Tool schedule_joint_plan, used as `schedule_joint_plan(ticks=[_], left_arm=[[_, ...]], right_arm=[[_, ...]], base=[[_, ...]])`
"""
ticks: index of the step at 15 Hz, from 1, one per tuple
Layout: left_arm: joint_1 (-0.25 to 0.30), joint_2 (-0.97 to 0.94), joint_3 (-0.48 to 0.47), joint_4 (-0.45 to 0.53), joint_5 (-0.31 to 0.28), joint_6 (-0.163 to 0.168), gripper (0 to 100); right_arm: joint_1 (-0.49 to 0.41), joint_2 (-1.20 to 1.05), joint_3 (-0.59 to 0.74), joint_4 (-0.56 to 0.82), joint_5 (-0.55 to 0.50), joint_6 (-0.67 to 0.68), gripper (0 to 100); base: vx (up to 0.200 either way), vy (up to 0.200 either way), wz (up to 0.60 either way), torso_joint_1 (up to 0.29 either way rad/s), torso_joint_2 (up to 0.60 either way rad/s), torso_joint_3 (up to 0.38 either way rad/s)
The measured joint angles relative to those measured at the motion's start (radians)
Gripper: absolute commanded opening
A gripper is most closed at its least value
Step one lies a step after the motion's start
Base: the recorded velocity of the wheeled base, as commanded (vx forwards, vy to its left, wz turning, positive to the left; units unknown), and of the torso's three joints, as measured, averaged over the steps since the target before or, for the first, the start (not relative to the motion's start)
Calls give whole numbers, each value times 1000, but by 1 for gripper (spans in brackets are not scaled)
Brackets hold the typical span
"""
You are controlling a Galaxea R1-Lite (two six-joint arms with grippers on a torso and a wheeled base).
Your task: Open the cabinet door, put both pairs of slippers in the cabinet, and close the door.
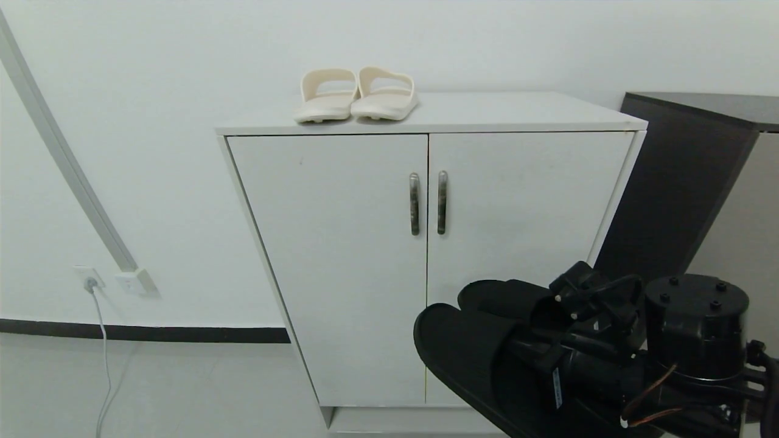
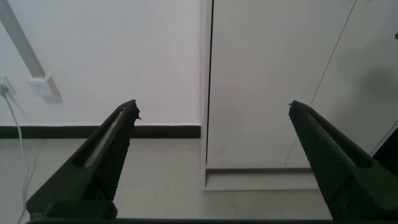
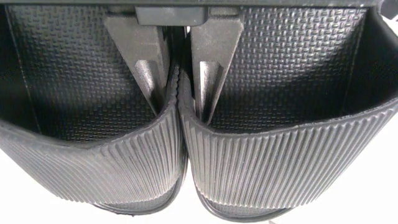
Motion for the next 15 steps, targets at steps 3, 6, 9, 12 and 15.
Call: schedule_joint_plan(ticks=[3,6,9,12,15], left_arm=[[0,0,0,-1,0,0,100],[0,0,0,0,1,-1,100],[0,0,0,0,1,-2,100],[0,0,0,0,1,-4,100],[0,0,0,-1,6,-3,100]], right_arm=[[7,0,7,-16,0,0,0],[14,0,13,-17,0,0,0],[20,-1,19,-17,0,0,0],[23,-2,27,-25,-2,0,0],[23,-1,31,-44,-3,-2,0]], base=[[0,0,0,1,79,72],[0,0,0,0,0,0],[0,0,0,0,0,0],[0,0,0,0,0,0],[0,0,0,-2,64,53]])
